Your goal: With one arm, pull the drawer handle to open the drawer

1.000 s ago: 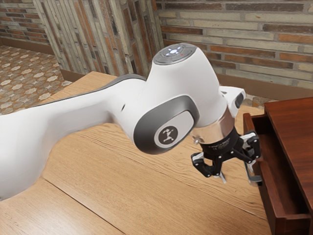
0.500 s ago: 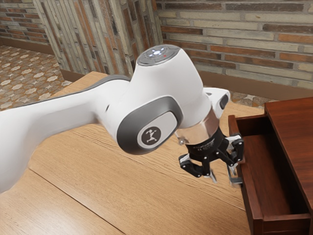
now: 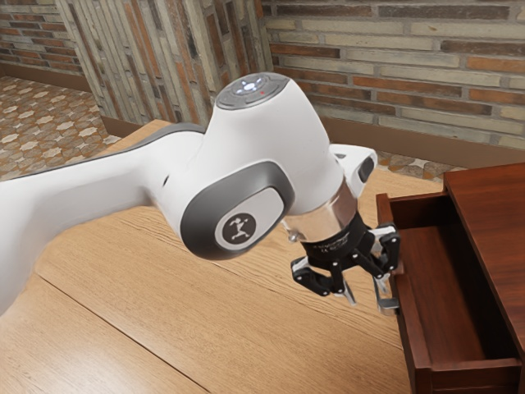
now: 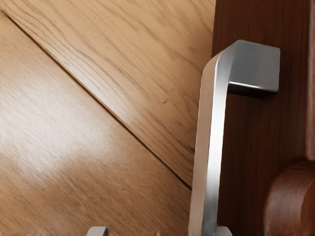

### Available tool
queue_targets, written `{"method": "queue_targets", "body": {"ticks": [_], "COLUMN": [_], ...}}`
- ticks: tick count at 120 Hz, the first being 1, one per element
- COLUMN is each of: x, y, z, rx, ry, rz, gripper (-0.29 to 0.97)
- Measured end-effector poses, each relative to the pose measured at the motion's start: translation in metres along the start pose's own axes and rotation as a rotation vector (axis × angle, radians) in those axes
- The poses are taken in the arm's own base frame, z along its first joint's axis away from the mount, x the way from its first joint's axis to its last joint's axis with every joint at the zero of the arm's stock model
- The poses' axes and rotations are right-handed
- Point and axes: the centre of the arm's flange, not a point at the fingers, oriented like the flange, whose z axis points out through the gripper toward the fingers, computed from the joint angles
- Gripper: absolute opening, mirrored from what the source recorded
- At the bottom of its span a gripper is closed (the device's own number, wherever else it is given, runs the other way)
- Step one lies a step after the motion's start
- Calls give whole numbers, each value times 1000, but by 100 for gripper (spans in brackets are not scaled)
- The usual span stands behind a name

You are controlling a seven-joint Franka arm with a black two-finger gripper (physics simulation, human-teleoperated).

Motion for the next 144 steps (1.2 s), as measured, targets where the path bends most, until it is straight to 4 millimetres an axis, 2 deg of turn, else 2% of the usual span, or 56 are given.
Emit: {"method": "queue_targets", "body": {"ticks": [51,144], "x": [15,19], "y": [-27,-66], "z": [-3,-13], "rx": [16,28], "ry": [5,12], "rz": [-35,-54], "gripper": [20,20]}}
